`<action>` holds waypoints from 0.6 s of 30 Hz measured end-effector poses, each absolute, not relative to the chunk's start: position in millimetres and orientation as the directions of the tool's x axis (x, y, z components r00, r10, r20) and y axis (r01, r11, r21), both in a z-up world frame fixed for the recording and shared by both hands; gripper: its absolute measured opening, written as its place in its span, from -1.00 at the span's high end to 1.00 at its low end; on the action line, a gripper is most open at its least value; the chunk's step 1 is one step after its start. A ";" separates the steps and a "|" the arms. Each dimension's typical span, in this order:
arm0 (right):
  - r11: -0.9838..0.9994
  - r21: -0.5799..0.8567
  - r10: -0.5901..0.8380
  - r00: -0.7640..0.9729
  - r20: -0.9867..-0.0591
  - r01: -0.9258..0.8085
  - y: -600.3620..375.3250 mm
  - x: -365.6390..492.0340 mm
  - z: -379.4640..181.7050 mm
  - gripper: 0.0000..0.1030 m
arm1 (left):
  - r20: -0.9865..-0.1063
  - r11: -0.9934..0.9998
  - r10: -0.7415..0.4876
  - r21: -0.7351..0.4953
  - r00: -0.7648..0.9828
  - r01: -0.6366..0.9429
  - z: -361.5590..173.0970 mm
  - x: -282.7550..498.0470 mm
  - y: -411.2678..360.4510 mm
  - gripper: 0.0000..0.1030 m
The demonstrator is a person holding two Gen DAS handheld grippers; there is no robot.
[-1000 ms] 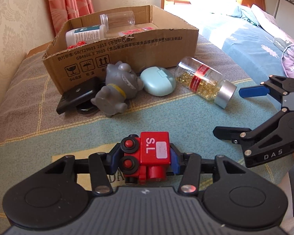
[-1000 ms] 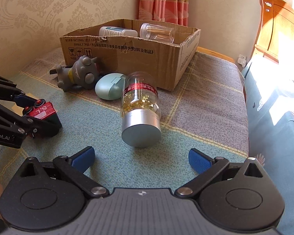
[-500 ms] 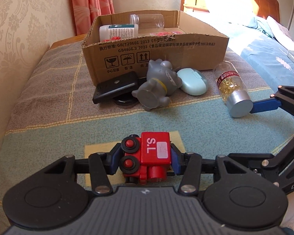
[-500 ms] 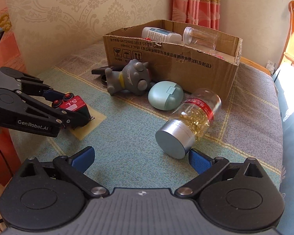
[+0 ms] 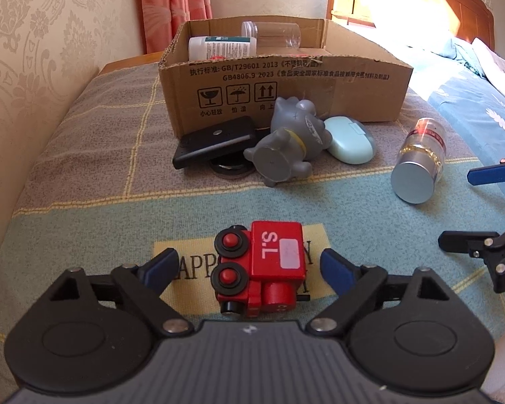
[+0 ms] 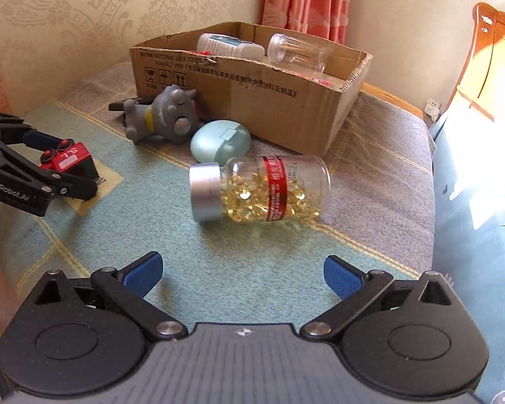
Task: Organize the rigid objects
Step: 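Lift the red train with left gripper while right gripper approaches the gold capsule bottle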
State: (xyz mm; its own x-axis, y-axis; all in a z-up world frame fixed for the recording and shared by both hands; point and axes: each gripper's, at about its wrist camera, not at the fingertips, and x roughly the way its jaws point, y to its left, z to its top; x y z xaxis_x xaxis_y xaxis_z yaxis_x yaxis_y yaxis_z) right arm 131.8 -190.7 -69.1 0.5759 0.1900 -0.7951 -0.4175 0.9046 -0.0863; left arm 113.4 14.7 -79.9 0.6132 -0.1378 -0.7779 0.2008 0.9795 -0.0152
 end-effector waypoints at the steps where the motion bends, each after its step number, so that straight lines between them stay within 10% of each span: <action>1: 0.910 -0.084 0.184 0.576 -0.797 -0.407 -195.8 135.7 -72.9 -1.00 | -0.776 0.981 -0.137 -0.018 0.616 0.195 -80.9 112.5 15.5 -0.87; 18: 0.888 -0.045 0.274 0.604 -0.748 -0.458 -203.3 161.6 -81.4 -1.00 | -0.748 0.983 -0.140 -0.026 0.648 0.182 -80.7 101.6 13.0 -0.79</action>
